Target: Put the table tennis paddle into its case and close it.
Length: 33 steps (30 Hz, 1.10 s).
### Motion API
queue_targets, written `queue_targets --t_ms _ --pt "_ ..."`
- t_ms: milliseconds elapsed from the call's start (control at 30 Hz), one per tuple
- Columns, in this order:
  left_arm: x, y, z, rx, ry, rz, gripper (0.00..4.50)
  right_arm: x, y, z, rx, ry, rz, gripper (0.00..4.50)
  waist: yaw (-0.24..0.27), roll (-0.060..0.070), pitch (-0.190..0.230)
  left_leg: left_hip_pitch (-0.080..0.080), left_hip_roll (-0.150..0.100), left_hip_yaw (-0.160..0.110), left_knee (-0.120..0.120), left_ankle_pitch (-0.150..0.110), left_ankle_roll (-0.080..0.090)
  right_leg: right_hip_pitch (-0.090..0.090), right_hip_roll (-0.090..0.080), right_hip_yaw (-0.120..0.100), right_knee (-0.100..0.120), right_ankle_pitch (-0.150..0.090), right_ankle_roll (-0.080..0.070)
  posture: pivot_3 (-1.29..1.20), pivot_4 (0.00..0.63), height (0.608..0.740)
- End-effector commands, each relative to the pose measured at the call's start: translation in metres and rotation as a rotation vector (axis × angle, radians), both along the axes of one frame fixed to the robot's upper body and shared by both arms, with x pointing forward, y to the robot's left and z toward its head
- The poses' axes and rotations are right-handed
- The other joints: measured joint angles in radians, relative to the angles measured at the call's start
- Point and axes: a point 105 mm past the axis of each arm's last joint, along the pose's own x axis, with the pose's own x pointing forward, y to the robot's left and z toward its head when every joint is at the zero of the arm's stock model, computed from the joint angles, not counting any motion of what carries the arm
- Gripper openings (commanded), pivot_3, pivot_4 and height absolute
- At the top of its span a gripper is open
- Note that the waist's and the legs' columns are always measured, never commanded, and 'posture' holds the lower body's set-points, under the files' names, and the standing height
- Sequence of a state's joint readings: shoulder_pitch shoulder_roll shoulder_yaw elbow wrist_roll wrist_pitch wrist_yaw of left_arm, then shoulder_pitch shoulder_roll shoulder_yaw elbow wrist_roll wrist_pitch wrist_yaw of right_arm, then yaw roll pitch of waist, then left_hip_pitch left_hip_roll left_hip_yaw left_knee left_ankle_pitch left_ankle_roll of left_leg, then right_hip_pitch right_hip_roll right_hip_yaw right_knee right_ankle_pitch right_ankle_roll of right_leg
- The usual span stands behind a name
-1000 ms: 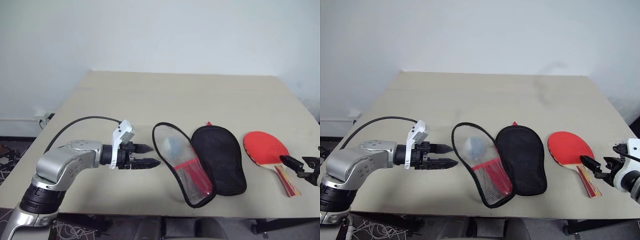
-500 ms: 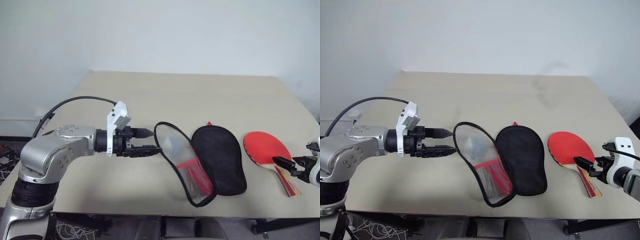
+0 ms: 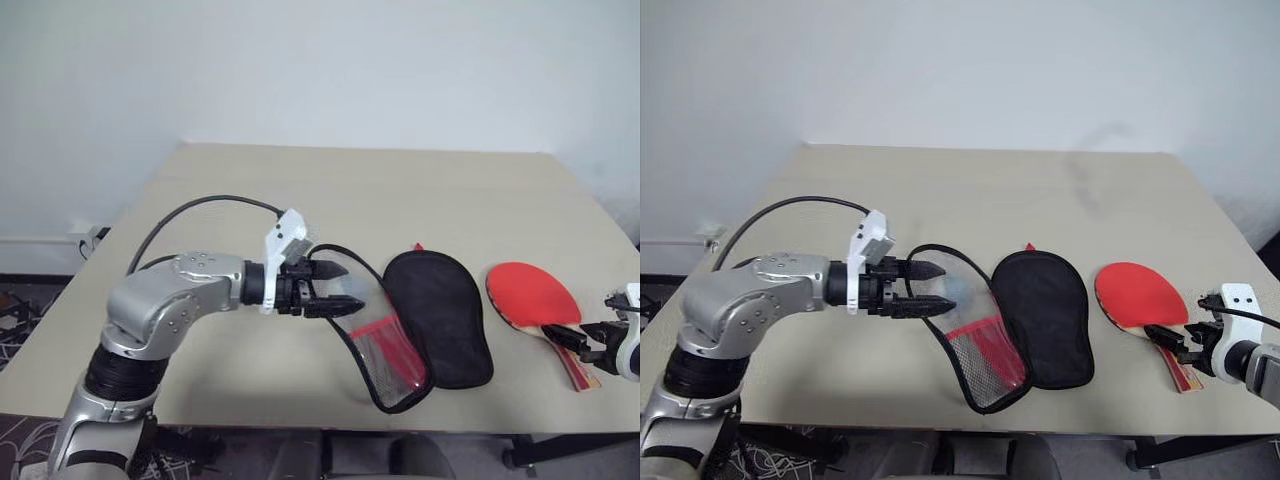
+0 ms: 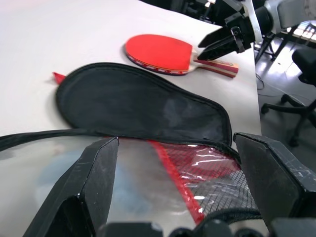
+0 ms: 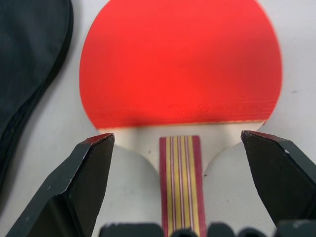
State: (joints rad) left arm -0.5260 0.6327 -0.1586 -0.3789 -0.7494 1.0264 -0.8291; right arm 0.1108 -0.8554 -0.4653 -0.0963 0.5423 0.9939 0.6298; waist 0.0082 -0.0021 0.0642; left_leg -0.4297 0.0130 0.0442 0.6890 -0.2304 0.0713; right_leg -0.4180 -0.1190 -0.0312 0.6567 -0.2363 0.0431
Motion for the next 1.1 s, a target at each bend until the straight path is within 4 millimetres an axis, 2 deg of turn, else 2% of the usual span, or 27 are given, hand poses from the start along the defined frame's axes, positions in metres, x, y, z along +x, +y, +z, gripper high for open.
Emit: queue_targets --t_ms 33,333,600,733,867,1067,1100 --pt "0.003 -0.009 0.008 -0.006 -0.059 -0.022 3.96 -0.001 0.0 0.009 -0.036 -0.016 0.046 4.46 0.001 0.0 0.0 0.0 0.0 0.0 0.0 0.0 0.0 0.0 0.0 0.0 0.0 0.0 0.0 0.0 0.0 0.688" --pt "0.012 -0.018 0.015 0.015 -0.087 -0.028 3.96 -0.004 -0.009 -0.001 -0.067 0.031 0.031 4.46 0.0 0.0 0.0 0.0 0.0 -0.001 0.001 0.0 0.0 0.0 0.0 0.0 0.0 0.0 0.0 0.0 0.0 0.688" --pt "0.02 -0.036 0.015 0.04 -0.118 -0.034 3.96 0.004 -0.005 -0.011 -0.054 0.053 0.031 4.46 0.0 0.0 0.0 0.0 0.0 0.0 0.003 0.0 0.0 0.001 0.0 0.0 0.0 0.0 0.0 0.0 0.0 0.688" --pt "0.033 -0.046 0.016 0.063 -0.103 0.021 3.96 0.006 -0.003 -0.015 -0.052 0.061 0.035 4.46 0.0 0.0 0.0 0.0 -0.001 -0.001 0.003 0.0 0.0 0.001 0.0 0.0 0.0 0.0 0.0 0.0 0.0 0.688" --pt "0.037 -0.054 0.02 0.061 -0.111 0.039 3.96 0.007 -0.004 -0.016 -0.05 0.067 0.031 4.46 -0.001 0.0 0.0 0.0 -0.001 -0.001 0.004 0.0 0.002 0.002 0.0 0.0 0.0 0.001 0.001 0.0 0.0 0.688" --pt "0.033 -0.058 0.014 0.108 -0.101 0.034 3.96 0.003 -0.005 -0.021 -0.068 0.092 0.035 2.57 0.0 0.0 0.0 0.0 -0.001 -0.002 0.004 0.0 0.002 0.002 0.0 0.0 0.0 0.002 0.004 0.0 0.0 0.688" --pt "0.034 -0.058 0.015 0.105 -0.096 0.039 3.96 0.002 -0.005 -0.022 -0.07 0.098 0.032 2.57 0.0 0.0 0.0 0.0 -0.001 -0.002 0.004 0.0 0.002 0.002 0.0 0.0 0.0 0.002 0.004 0.0 0.0 0.688"
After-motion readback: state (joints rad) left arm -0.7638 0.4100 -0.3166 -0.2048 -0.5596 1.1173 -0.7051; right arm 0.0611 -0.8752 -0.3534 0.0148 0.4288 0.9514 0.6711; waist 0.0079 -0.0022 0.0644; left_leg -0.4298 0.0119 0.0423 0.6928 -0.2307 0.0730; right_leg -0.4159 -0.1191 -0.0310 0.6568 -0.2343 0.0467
